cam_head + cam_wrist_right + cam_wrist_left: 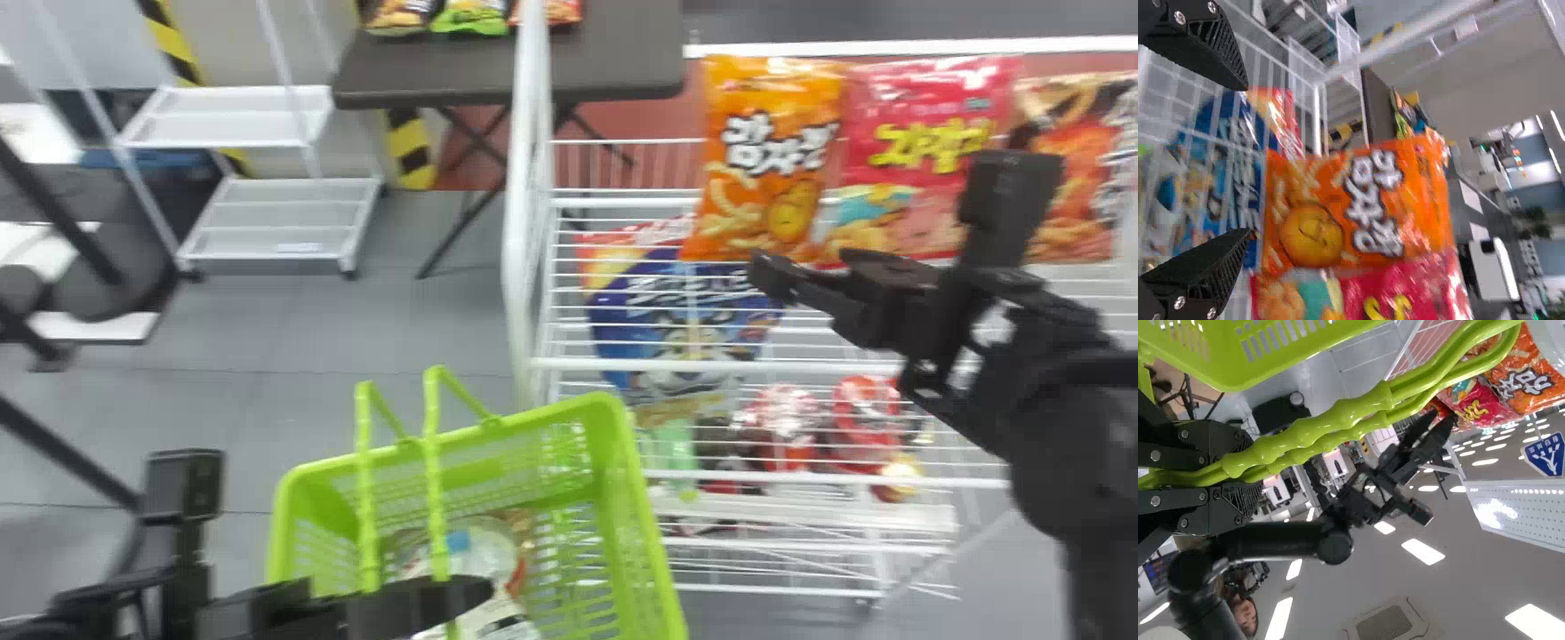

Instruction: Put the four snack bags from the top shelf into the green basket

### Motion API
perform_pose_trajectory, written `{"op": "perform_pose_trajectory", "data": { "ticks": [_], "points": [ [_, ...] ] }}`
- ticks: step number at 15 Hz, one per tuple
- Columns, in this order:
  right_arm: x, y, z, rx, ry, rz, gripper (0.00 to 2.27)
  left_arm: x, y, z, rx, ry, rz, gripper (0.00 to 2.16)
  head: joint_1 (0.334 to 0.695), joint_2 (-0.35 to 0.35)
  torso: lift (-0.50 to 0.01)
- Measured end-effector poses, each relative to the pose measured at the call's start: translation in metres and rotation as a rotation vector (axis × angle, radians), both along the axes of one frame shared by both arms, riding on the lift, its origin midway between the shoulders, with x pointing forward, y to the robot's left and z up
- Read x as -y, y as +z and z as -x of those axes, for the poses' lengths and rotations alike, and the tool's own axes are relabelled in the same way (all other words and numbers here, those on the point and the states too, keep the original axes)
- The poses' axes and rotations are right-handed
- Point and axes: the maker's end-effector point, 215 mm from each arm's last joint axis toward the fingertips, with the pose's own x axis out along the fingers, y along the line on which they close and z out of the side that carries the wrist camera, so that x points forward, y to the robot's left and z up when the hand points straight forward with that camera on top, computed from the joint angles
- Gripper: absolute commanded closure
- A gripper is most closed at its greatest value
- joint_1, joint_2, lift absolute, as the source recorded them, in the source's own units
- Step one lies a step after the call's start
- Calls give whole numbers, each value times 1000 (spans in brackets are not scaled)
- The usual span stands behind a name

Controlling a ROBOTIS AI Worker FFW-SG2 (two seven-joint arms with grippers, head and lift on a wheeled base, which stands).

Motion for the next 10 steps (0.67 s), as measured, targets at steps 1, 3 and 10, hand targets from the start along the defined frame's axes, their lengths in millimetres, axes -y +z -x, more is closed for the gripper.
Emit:
{"op": "perform_pose_trajectory", "data": {
  "ticks": [1, 3, 10],
  "points": [
    [9, -1, -21, 22, -21, 13, 46, 0, 0, 0, 0, -3, -1, 2148, 695, -49, 0],
    [15, -1, -56, 70, -45, 29, 46, -1, -1, 1, -2, -3, -4, 2148, 695, -60, 0],
    [-30, -32, -103, 39, 60, 0, 2024, -8, -8, 9, -10, 18, -10, 2148, 695, 7, 0]
  ]
}}
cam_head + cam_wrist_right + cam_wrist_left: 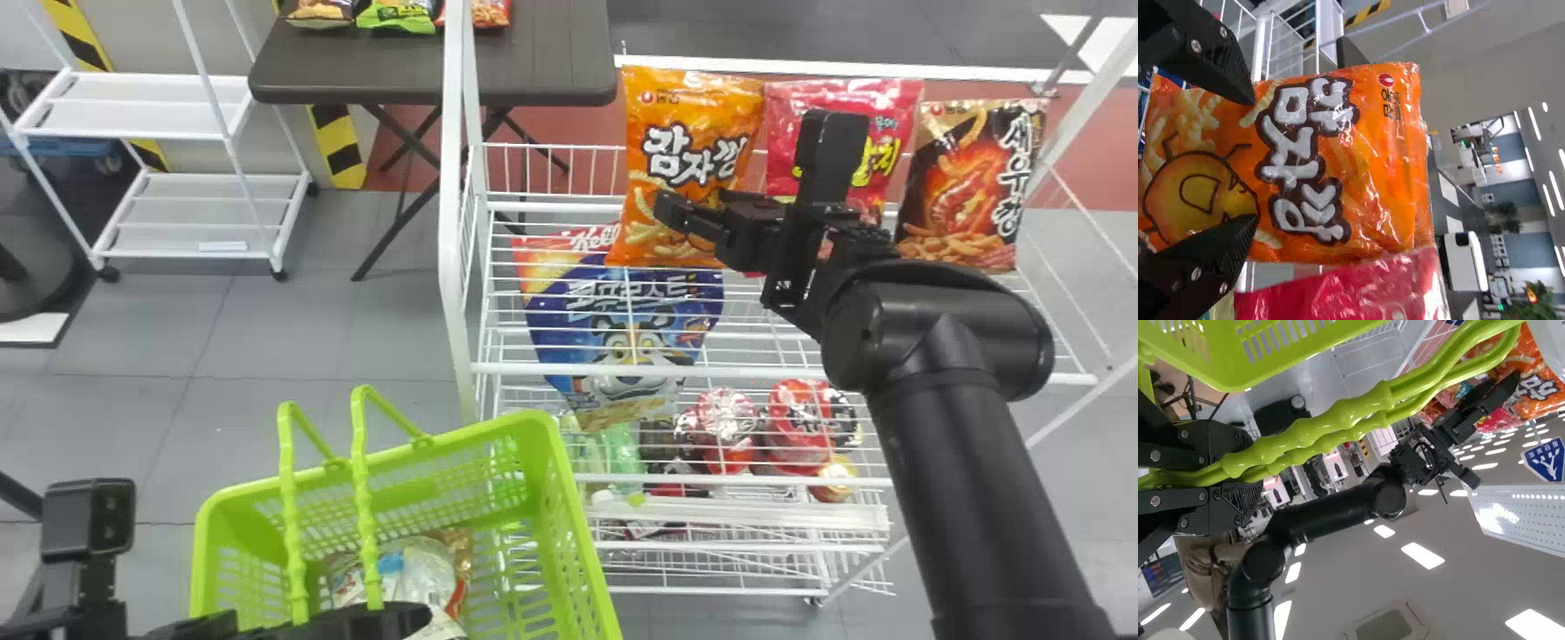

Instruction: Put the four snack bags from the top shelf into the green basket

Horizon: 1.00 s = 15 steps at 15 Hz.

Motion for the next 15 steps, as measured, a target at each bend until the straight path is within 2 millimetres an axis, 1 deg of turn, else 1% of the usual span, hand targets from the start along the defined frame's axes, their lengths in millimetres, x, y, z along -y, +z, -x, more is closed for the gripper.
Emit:
{"op": "perform_pose_trajectory", "data": {
  "ticks": [1, 2, 5, 9, 11, 14, 15],
  "points": [
    [-2, -3, 1, -7, 4, -2, 2165, 0, 0, 0, -1, 1, 0, 2148, 695, 11, 0],
    [-2, -7, 4, -16, 1, -2, 2253, -1, 0, 1, -2, 2, 0, 2145, 695, 13, 0],
    [-1, -9, 11, -15, -2, -2, 2256, -2, -1, 3, -5, 3, -2, 2148, 695, 13, 0],
    [3, -1, 12, 3, -7, -2, 2256, -4, -1, 4, -7, 6, -2, 2148, 695, 11, 0],
    [4, 5, 16, 18, -8, -4, 2256, -7, -1, 5, -7, 15, -4, 2145, 695, 13, 0],
    [5, 19, 37, 40, -8, -16, 2253, -12, -1, 5, -2, 24, -6, 2148, 695, 18, 0],
    [5, 28, 47, 49, -4, -20, 2253, -12, -1, 5, -1, 25, -6, 2145, 695, 19, 0]
  ]
}}
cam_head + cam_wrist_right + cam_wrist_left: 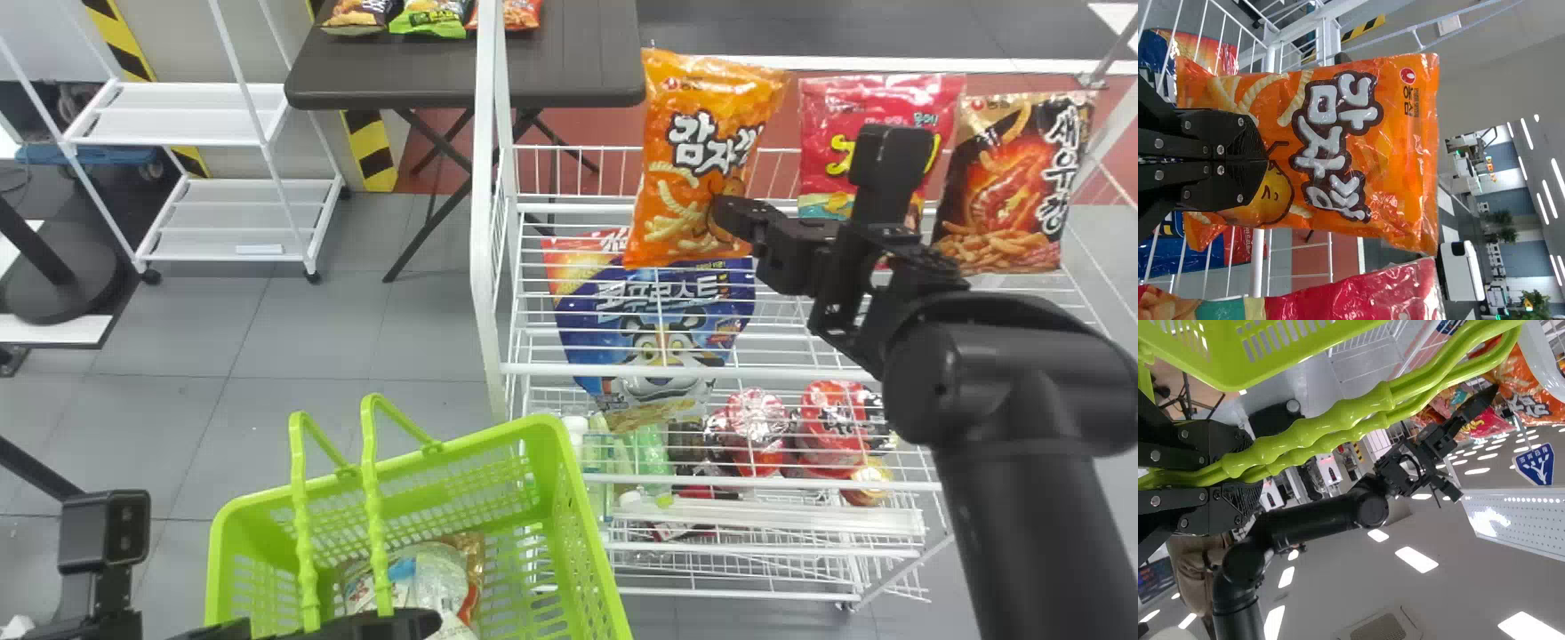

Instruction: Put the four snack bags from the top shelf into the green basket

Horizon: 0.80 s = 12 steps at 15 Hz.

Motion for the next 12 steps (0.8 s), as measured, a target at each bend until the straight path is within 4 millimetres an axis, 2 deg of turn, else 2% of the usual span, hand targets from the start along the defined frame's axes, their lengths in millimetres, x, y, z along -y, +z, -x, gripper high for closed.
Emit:
{"op": "perform_pose_trajectory", "data": {
  "ticks": [2, 5, 7, 9, 11, 12],
  "points": [
    [-3, 18, 25, 18, 13, -10, 2256, 0, 0, 0, 2, 0, 0, 2148, 695, 23, 0],
    [-12, 51, 76, 67, 40, -44, 2256, 0, 2, -1, 8, -1, -1, 2148, 695, 38, 0],
    [-23, 67, 119, 71, 69, -82, 2253, 1, 3, -4, 15, -3, 1, 2148, 695, 57, 0],
    [-37, 70, 164, 38, 105, -106, 2256, 4, 5, -6, 23, -8, 4, 2145, 695, 74, 0],
    [-60, 64, 208, -7, 154, -128, 2253, 8, 6, -9, 27, -14, 8, 2148, 695, 104, 0],
    [-77, 58, 229, -34, 191, -144, 2253, 10, 6, -9, 28, -17, 9, 2148, 695, 153, 0]
  ]
}}
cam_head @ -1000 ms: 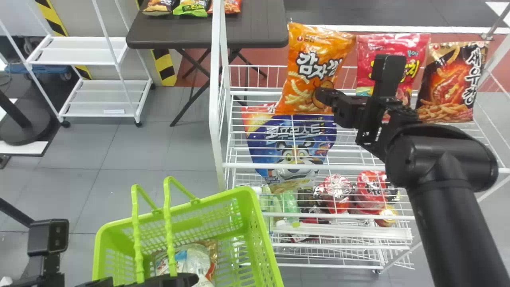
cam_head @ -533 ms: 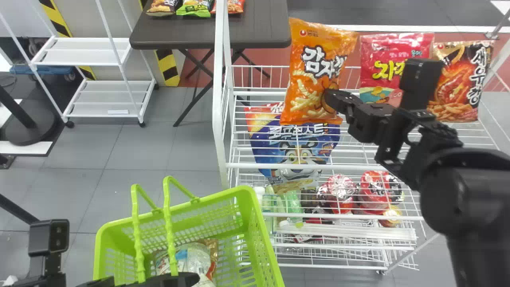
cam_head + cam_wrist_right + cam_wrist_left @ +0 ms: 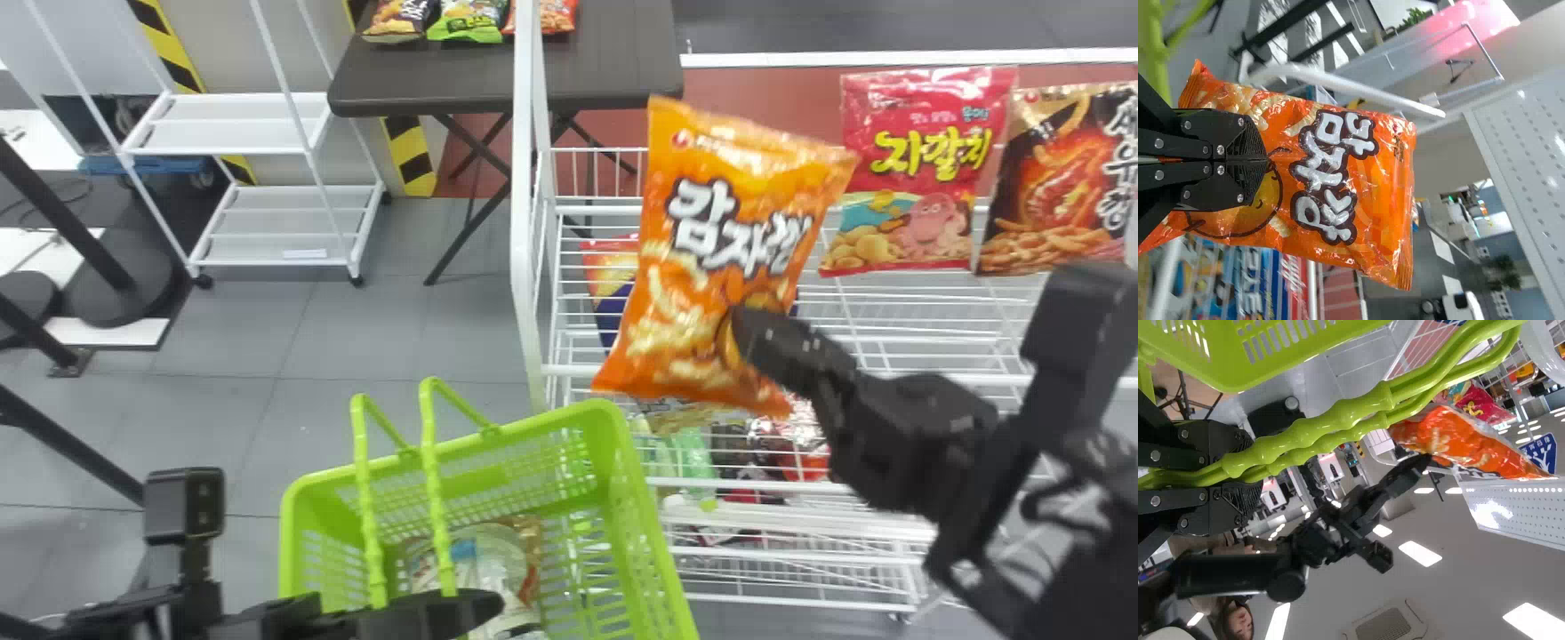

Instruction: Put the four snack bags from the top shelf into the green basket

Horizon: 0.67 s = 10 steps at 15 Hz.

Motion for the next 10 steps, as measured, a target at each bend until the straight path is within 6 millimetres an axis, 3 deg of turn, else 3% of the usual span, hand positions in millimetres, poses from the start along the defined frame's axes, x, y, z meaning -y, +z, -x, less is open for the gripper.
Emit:
{"op": "perform_pose_trajectory", "data": {
  "ticks": [3, 6, 9, 10],
  "points": [
    [-45, -25, 42, -92, 104, -26, 2256, 4, 1, -2, 1, -8, 3, 2148, 695, 234, 0],
    [-84, -63, 69, -205, 196, -26, 2256, 5, 0, -3, -1, -9, 2, 2148, 695, 338, 0],
    [-114, -102, 88, -311, 280, -9, 2256, 2, 0, -6, -2, -4, 0, 2148, 695, 350, 0],
    [-124, -117, 95, -352, 313, 5, 2159, 2, 0, -6, -2, -5, 0, 2145, 695, 350, 0]
  ]
}}
